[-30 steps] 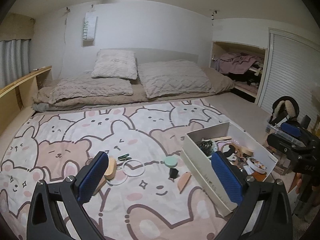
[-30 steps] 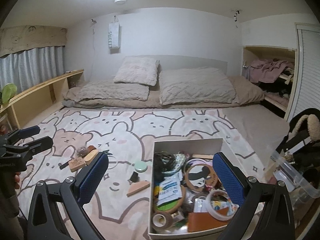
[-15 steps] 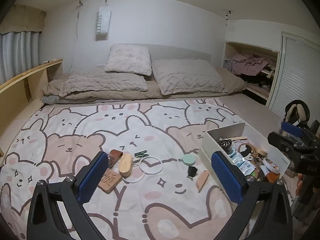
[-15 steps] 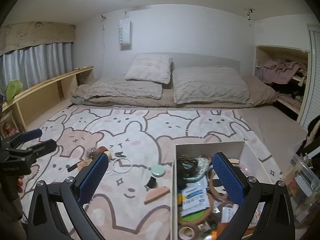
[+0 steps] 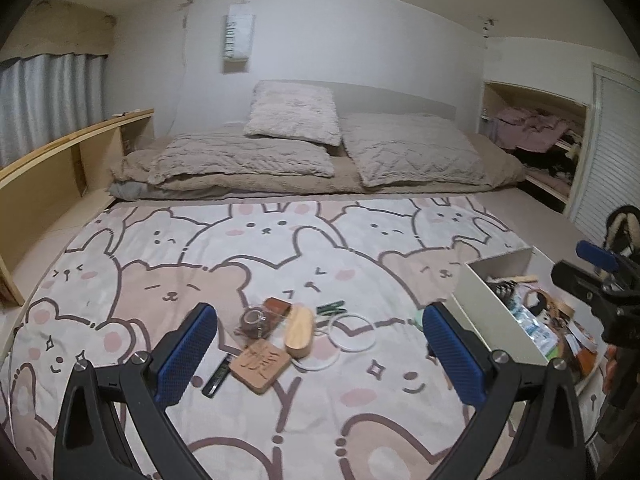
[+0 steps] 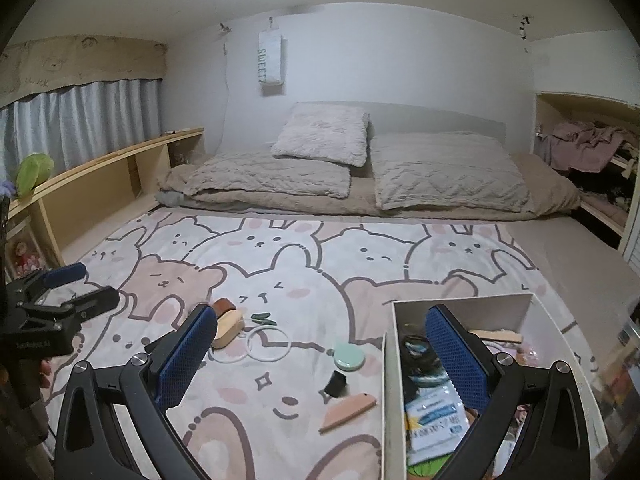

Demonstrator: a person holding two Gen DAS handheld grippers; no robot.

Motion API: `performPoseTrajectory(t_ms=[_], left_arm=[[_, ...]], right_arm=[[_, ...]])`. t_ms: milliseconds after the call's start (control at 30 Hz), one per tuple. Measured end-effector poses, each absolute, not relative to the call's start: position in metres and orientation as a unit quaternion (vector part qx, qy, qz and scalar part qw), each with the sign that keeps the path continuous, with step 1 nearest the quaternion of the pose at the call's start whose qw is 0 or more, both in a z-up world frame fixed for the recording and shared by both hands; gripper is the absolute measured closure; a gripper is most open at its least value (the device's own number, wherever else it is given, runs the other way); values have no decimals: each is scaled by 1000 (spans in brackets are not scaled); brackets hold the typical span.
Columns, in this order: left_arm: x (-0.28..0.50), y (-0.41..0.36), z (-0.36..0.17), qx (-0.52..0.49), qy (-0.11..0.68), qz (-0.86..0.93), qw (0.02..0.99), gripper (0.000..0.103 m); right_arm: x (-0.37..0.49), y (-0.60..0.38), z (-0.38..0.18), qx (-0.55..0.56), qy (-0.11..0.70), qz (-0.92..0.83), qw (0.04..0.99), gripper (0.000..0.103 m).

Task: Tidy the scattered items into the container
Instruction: 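Move both open tools back over the remaining items on the sheet, then lower the left tool onto the carved wooden tile while the right tool lowers onto the pink wooden wedge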

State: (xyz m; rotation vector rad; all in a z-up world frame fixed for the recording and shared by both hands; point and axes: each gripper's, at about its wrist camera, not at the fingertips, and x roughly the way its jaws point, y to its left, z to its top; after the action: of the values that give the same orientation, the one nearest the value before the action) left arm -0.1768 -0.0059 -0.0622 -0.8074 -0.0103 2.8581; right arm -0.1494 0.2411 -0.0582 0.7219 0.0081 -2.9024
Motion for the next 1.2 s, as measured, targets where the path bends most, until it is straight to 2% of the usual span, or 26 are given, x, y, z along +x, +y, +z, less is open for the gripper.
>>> performPoseTrajectory(t_ms=[367,700,1200], left_arm=[[-201,-42,-78,-263,-18,964,32,0],[-221,-58,-132,-280,-17,960,15,0],[-247,-78,-204,-357,-83,927,76,1]], right_arm=[[-182,220,-83,252,14,-963,98,0],[-199,204,-128,268,28,-957,111,0],[-203,182,-199,327,43,-936,120,0]])
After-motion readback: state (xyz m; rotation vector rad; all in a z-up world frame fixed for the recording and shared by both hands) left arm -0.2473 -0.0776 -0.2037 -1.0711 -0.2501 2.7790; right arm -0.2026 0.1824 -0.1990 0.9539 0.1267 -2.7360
